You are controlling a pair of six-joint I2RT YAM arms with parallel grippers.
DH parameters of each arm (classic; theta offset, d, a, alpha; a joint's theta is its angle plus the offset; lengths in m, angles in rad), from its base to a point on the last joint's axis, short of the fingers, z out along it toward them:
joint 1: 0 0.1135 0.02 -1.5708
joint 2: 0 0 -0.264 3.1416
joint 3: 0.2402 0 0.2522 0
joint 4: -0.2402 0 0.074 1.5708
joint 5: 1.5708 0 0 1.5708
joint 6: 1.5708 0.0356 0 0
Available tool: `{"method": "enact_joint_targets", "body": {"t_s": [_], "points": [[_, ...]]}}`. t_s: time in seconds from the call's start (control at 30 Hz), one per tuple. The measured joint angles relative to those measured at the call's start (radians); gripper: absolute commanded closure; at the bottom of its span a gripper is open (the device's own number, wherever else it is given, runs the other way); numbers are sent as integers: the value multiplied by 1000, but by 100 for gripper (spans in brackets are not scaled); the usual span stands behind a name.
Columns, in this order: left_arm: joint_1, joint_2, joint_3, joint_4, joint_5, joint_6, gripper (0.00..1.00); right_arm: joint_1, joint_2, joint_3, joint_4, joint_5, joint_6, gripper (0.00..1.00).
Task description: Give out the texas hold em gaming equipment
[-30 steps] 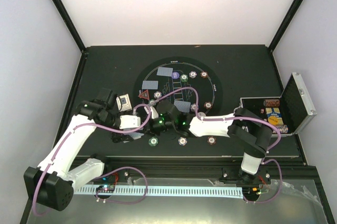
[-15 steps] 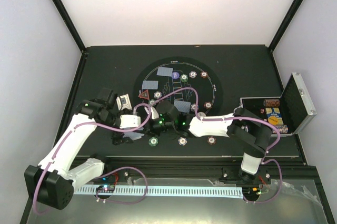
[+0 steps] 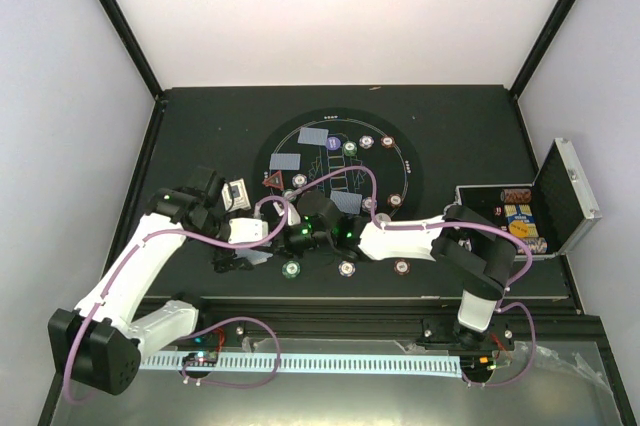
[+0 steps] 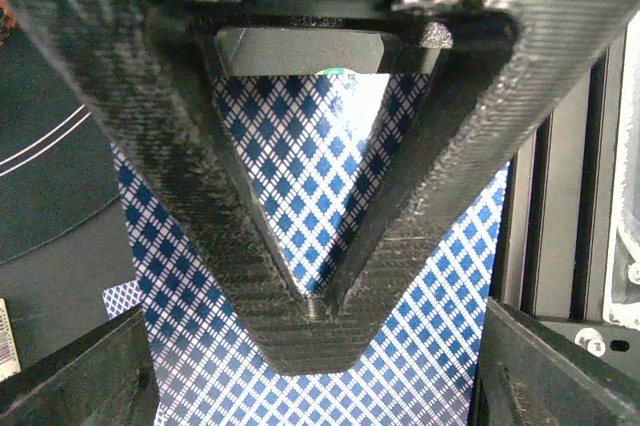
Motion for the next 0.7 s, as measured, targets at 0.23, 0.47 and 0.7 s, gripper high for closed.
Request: {"method": "enact_joint_targets", "body": {"t_s": [0.23,0.47,0.7], "points": [[0,-1,0,0,-1,0,22,0,0,0,-1,0,6,99],[0,-1,-4,7,-11,0,11,0,0,1,-1,0,6,99],[-13,-1,-22,23,-21,-4,14,0,6,15,-1,-2,11,99]]}}
